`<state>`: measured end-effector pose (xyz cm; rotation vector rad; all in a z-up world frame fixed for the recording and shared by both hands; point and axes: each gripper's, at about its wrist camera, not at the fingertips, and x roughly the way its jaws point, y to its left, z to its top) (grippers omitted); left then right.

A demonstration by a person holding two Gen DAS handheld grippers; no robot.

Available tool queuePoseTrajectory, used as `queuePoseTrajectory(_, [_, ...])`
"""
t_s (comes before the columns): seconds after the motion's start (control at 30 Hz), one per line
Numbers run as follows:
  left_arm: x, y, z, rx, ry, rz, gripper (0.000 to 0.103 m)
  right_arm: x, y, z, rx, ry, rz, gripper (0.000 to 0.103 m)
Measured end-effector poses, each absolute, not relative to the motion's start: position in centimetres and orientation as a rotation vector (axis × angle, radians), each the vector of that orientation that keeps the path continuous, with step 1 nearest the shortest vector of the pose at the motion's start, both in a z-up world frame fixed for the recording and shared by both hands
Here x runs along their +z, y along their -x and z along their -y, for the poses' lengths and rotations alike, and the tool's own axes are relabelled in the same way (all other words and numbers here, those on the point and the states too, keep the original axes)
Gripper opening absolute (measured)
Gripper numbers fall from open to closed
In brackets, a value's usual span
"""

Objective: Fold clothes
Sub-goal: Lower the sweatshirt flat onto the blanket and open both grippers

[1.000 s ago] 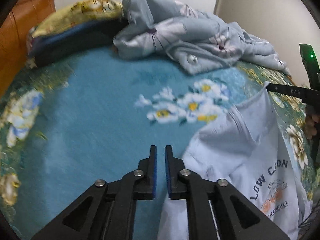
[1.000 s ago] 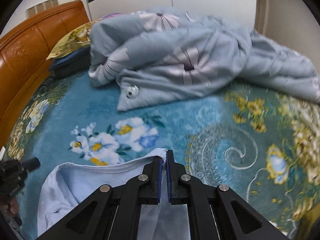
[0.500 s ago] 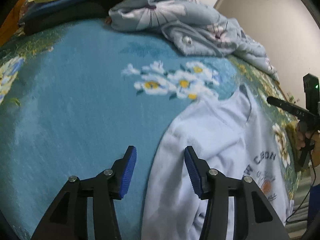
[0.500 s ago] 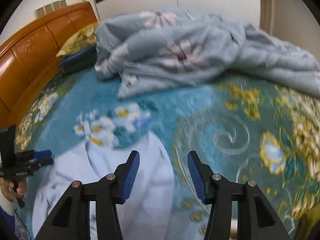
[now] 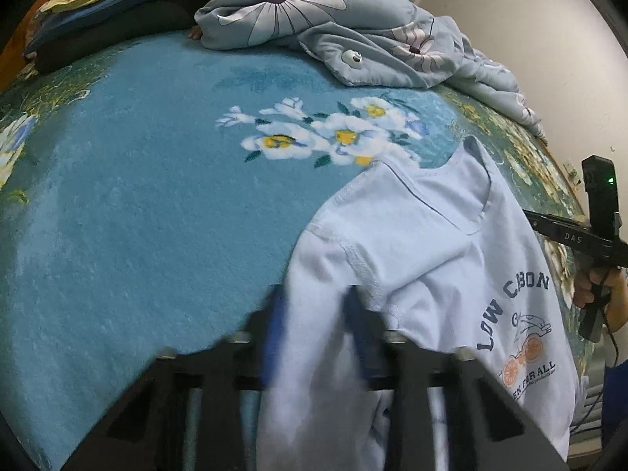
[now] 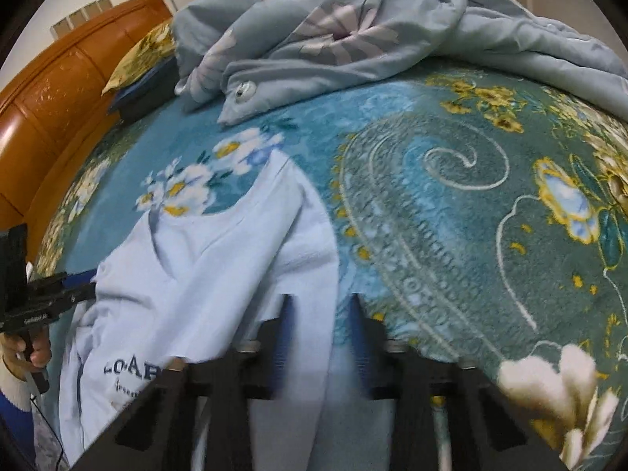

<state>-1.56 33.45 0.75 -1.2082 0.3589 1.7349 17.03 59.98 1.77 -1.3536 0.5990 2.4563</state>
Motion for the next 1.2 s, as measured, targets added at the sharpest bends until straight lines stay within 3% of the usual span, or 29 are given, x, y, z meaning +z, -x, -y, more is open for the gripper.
queuePoseTrajectory(0.03, [0.9, 1.3, -33.5, 1.752, 1.202, -0.376, 0.005, 1.7, -17.0, -59.8, 2.452, 1.367, -0.598, 0.010])
queuePoseTrajectory(0.07, [1.0, 1.2, -33.6, 1.766, 1.195, -0.386, 0.005, 1.7, -17.0, -59.7, 2.458, 1.367, -0.609, 0.004])
queuePoseTrajectory(0.17, [2.4, 1.2, -33.5, 1.834, 1.136, -0.409, 0.003, 2.3, -17.2, -59.8, 2.465, 1.346, -0.601, 0.003])
queuePoseTrajectory(0.4, [6.5, 5.4, -35.1, 2.047, 0.997, -0.592, 0.003, 7.9, -16.2, -62.9, 2.414, 1.173, -0.369, 0.002])
queuePoseTrajectory(0.6, [6.8, 9.8, -37.4, 2.139, 0.999, -0.608, 0.003, 10.1, -12.0, -64.9, 2.406, 1.126, -0.277, 0.002])
queuePoseTrajectory(0.9, [3.1, 13.7, -40.2, 2.214, 1.051, -0.715, 0.004, 6.9, -5.6, -65.0, 2.359, 1.113, -0.175, 0.002])
queuePoseTrajectory(1.2, [0.8, 13.8, -39.8, 2.163, 1.089, -0.673, 0.006, 2.2, -3.8, -66.1, 2.306, 1.208, -0.245, 0.002])
